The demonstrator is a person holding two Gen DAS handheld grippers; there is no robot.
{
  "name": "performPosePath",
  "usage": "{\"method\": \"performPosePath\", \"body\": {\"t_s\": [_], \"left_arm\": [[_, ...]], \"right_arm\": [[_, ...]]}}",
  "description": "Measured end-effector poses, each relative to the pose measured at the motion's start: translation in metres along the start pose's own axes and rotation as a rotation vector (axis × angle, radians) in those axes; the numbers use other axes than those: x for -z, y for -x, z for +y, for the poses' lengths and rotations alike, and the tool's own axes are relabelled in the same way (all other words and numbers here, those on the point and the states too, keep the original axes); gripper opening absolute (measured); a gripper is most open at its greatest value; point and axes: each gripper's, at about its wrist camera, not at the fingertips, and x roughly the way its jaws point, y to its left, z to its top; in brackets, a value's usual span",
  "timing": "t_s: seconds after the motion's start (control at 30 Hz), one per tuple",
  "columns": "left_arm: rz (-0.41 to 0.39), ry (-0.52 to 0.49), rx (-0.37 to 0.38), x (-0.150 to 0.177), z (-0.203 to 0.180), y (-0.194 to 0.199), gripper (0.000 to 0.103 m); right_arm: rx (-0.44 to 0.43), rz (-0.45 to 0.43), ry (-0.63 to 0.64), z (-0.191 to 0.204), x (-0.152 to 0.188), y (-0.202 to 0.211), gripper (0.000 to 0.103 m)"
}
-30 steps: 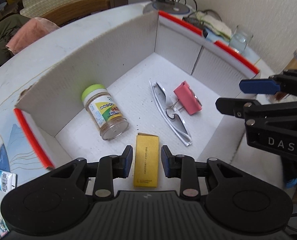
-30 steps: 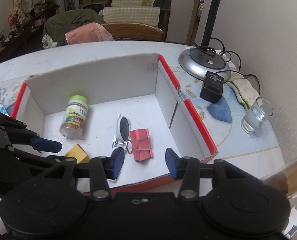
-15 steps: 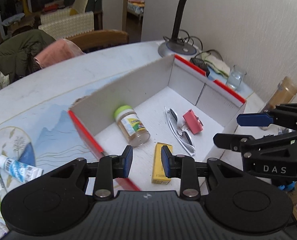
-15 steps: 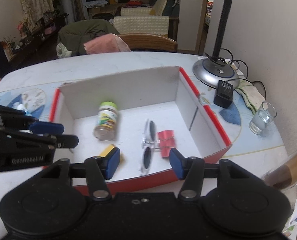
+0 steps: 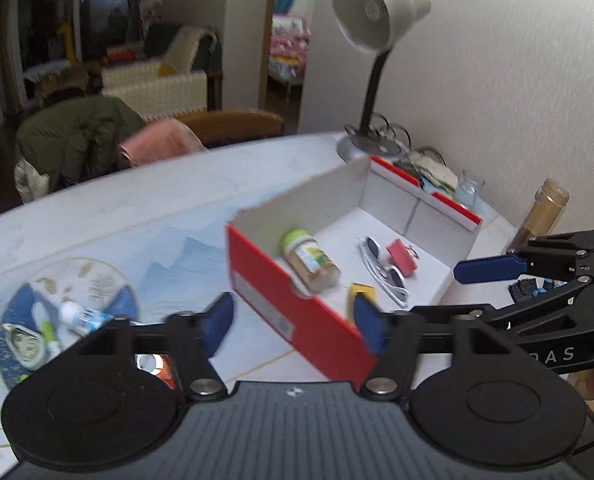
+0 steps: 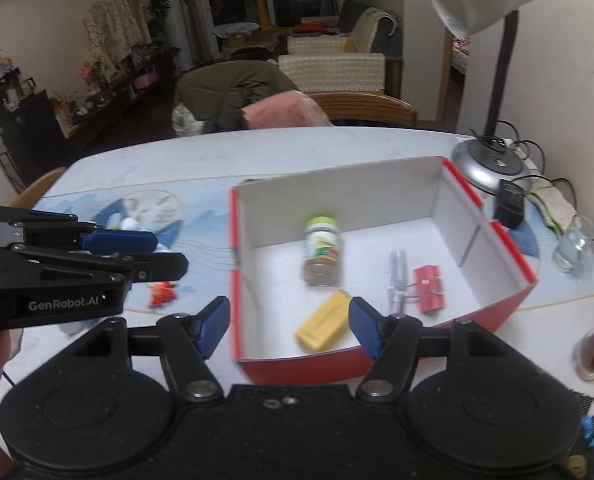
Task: Organize rigid objects
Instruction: 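Withdraw both tools from the shoebox back toward the mat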
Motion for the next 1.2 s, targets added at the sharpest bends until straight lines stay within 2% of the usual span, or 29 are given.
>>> {"method": "performPosePath", "body": {"t_s": [0.23,0.37,0.47,0.53,0.63,0.8,0.87,1.0,1.2], "left_arm": [[-0.031,0.037,-0.021,0.021,0.041,0.038,0.068],[-0.049,0.05,-0.053,0.035,0.066,0.058,0.076],[-0.049,0.063,-0.073,0.046,0.087,0.069,0.076],[-0.045,0.077,-0.081,0.054,0.1,0.075,0.076],[-0.036,0.089,-0.108,0.068,0.118,0.081,0.083],[-0.03,0.096,-0.129,0.088,0.142,0.087,0.086],[-0.018,0.097,-0.127,0.097,0.151,0.088,0.094],[-0.004,0.1,-0.094,0.111,0.167,0.086,0.101],[0.06,0.135,-0.03,0.13,0.19,0.064,0.102]], "right_arm": [[-0.06,-0.034,0.012,0.043,0.001,0.003,0.076],[-0.103,-0.053,0.02,0.067,0.002,0.0,0.082],[-0.127,-0.055,0.026,0.085,0.002,-0.004,0.086],[-0.132,-0.052,0.032,0.097,0.001,-0.009,0.088],[-0.139,-0.053,0.046,0.115,-0.001,-0.016,0.092],[-0.141,-0.04,0.038,0.138,0.002,-0.029,0.092],[-0.139,-0.035,0.04,0.146,0.003,-0.036,0.092],[-0.132,-0.015,0.034,0.158,0.007,-0.048,0.092],[-0.111,0.029,0.034,0.166,0.012,-0.073,0.092]]}}
